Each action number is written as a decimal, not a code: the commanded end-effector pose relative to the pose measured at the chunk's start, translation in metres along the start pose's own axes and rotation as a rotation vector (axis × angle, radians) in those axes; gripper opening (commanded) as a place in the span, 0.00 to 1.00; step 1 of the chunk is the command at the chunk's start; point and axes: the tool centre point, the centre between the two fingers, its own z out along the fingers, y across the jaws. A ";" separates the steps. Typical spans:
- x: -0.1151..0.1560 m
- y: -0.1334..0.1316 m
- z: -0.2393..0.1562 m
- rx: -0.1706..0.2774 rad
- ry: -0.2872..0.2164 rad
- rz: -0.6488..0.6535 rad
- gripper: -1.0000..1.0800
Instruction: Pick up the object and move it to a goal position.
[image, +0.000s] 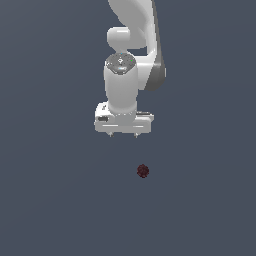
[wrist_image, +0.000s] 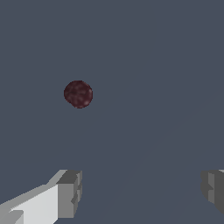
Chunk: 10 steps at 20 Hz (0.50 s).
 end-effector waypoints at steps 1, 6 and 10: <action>0.000 0.000 0.000 0.000 0.000 0.000 0.96; -0.002 -0.012 0.004 -0.003 -0.007 -0.040 0.96; -0.005 -0.024 0.009 -0.007 -0.014 -0.084 0.96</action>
